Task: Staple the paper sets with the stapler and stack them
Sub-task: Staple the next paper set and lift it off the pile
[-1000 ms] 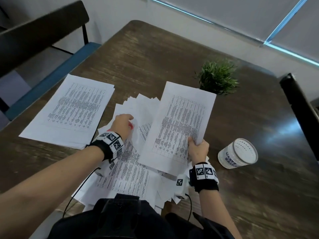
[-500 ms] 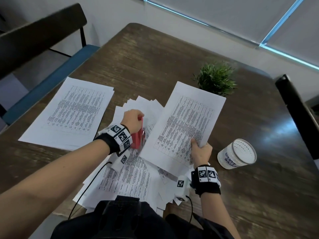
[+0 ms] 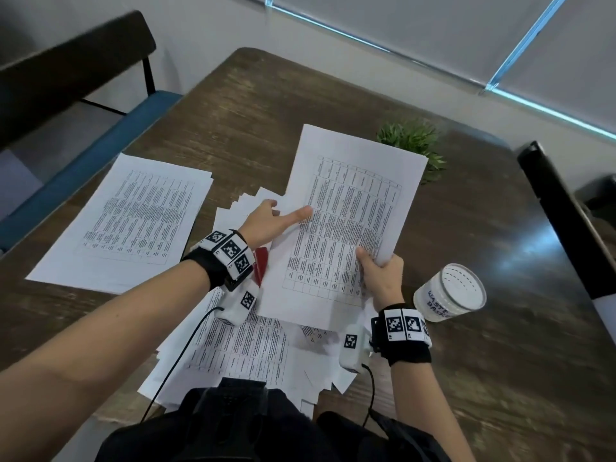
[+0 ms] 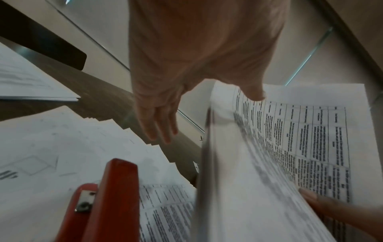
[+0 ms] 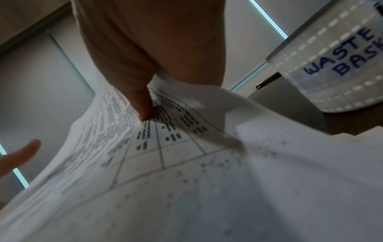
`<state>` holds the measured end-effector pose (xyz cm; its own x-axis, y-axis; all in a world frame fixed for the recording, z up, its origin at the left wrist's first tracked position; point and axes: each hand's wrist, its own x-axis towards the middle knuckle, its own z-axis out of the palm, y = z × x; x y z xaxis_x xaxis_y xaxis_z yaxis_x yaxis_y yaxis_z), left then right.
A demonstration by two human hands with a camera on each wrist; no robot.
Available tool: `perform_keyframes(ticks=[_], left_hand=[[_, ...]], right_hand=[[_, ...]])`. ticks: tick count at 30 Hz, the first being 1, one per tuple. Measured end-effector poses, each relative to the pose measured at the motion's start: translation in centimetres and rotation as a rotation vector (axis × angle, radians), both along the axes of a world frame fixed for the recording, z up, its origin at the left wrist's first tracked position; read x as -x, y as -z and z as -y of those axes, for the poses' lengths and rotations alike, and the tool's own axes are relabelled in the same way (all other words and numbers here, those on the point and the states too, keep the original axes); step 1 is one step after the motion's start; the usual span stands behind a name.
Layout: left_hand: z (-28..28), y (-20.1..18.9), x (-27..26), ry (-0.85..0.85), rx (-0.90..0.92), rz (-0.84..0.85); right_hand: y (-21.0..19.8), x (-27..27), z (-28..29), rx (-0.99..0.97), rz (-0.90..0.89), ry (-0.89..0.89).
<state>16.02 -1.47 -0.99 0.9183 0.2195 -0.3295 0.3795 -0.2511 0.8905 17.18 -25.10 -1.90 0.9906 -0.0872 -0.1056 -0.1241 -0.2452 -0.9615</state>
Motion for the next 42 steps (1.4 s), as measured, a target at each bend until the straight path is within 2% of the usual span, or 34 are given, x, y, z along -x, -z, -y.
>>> perform_keyframes(ticks=[4,7,10,14,16,18,21,24,28,30,34,42], left_hand=[[0.8,0.4,0.8,-0.059,0.091,0.204],[1.1,-0.2,1.9,-0.064,0.067,0.312],[0.7,-1.9,2.7,-0.104,0.012,0.329],[-1.9,-3.7,3.3,-0.156,-0.033,0.331],[-3.7,-4.6,3.5,-0.239,-0.068,0.310],[-5.8,-5.8,3.7,-0.304,-0.140,0.314],[-8.4,-7.3,4.0,-0.380,-0.237,0.340],[-9.8,-7.6,4.2,-0.459,-0.274,0.331],[-10.1,-7.9,4.9,-0.505,-0.306,0.323],[-9.9,-7.9,5.1,-0.506,-0.313,0.333],[-9.7,-7.5,5.4,-0.510,-0.285,0.331],[-8.8,-6.0,4.9,-0.462,-0.276,0.276]], right_hand=[[-0.5,-0.1,-0.9,-0.090,0.000,-0.090],[-0.7,-0.2,-1.2,-0.117,0.008,-0.152],[-1.0,-0.5,-1.5,-0.186,0.034,-0.142],[-0.8,-1.7,-2.3,-0.226,-0.052,-0.043],[-0.2,-2.1,-3.1,-0.107,-0.020,-0.027],[0.4,-2.3,-4.0,0.150,0.071,-0.068],[0.9,-1.6,-6.5,0.452,0.062,-0.342],[2.1,-0.1,-9.4,0.633,-0.093,-0.686],[4.2,1.5,-11.7,0.759,-0.131,-0.873],[4.5,1.7,-12.1,0.778,-0.114,-0.887],[4.1,1.2,-11.8,0.965,0.018,-0.880],[4.2,-1.4,-8.9,0.849,-0.133,-0.611]])
